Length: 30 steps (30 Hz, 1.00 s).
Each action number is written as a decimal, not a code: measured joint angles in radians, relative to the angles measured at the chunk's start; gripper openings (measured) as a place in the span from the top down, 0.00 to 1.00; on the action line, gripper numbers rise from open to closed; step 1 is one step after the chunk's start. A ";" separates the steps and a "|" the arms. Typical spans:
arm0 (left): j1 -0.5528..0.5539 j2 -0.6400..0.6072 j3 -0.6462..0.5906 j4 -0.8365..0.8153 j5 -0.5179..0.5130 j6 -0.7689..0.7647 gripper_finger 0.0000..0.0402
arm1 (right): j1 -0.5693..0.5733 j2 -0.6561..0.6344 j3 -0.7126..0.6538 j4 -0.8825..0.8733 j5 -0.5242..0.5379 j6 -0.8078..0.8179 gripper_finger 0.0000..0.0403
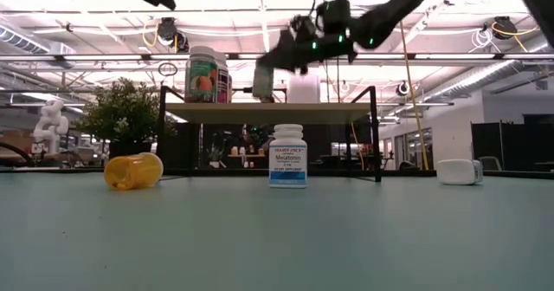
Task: Pick and place medicine bottles onto shelf by color
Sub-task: Put the green pill bottle on the shelf
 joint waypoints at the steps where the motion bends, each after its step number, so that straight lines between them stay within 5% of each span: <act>1: 0.009 -0.002 -0.003 -0.001 0.000 0.000 0.46 | -0.013 0.027 0.008 0.005 -0.026 0.012 0.50; 8: 0.078 -0.004 -0.007 0.001 -0.001 0.008 0.46 | -0.039 0.139 0.102 0.007 -0.097 0.028 0.50; 30: 0.353 -0.004 -0.007 0.078 -0.030 0.221 0.46 | -0.017 0.148 0.135 -0.085 -0.116 -0.075 0.46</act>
